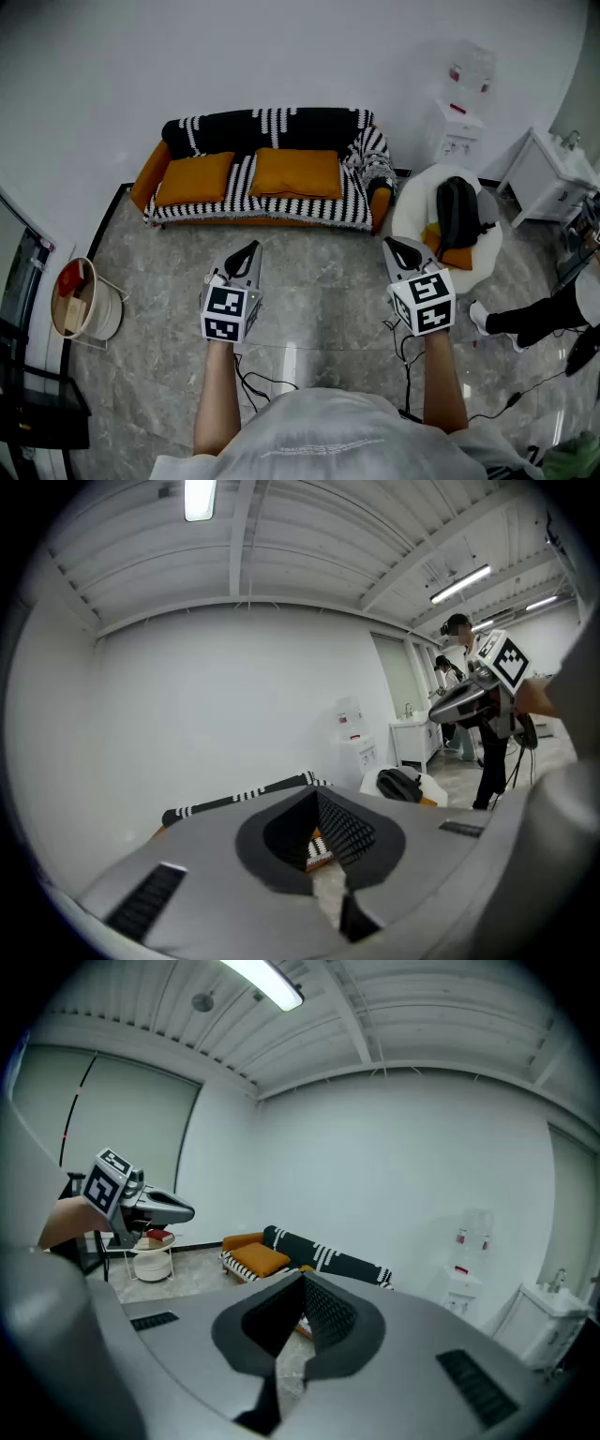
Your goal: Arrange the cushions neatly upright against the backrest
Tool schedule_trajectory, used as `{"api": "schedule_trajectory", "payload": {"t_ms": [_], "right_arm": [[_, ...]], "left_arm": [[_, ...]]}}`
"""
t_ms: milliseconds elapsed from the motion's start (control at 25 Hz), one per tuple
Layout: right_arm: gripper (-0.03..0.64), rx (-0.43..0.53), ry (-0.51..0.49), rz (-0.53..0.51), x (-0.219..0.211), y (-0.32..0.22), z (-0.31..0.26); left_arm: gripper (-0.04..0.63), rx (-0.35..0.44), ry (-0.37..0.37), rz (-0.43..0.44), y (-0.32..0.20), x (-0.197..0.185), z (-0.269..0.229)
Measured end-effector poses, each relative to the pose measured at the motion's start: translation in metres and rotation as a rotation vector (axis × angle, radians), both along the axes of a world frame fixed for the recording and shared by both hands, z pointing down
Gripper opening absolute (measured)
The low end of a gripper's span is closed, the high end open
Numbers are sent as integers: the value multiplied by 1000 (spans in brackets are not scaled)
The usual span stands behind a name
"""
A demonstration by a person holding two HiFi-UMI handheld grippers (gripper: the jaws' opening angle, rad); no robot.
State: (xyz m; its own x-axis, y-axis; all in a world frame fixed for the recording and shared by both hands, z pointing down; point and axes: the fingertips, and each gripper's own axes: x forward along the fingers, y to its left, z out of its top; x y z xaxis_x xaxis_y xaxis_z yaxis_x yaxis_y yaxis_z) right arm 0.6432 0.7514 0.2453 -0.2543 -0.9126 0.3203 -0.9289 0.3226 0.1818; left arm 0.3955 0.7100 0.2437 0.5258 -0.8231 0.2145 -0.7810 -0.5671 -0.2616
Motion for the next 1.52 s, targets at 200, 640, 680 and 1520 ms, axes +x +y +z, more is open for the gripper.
{"api": "schedule_trajectory", "payload": {"t_ms": [200, 640, 680, 1520], "right_arm": [[2, 18, -72, -13, 11, -1, -2], [2, -25, -137, -99, 24, -7, 14], [2, -33, -145, -104, 23, -10, 16], [2, -98, -180, -50, -21, -242, 38]], "left_arm": [[12, -4, 5, -15, 2, 10, 4], [12, -51, -35, -37, 11, 28, 26], [12, -52, -39, -35, 9, 29, 28], [12, -124, -23, 5, -256, -24, 52]]}}
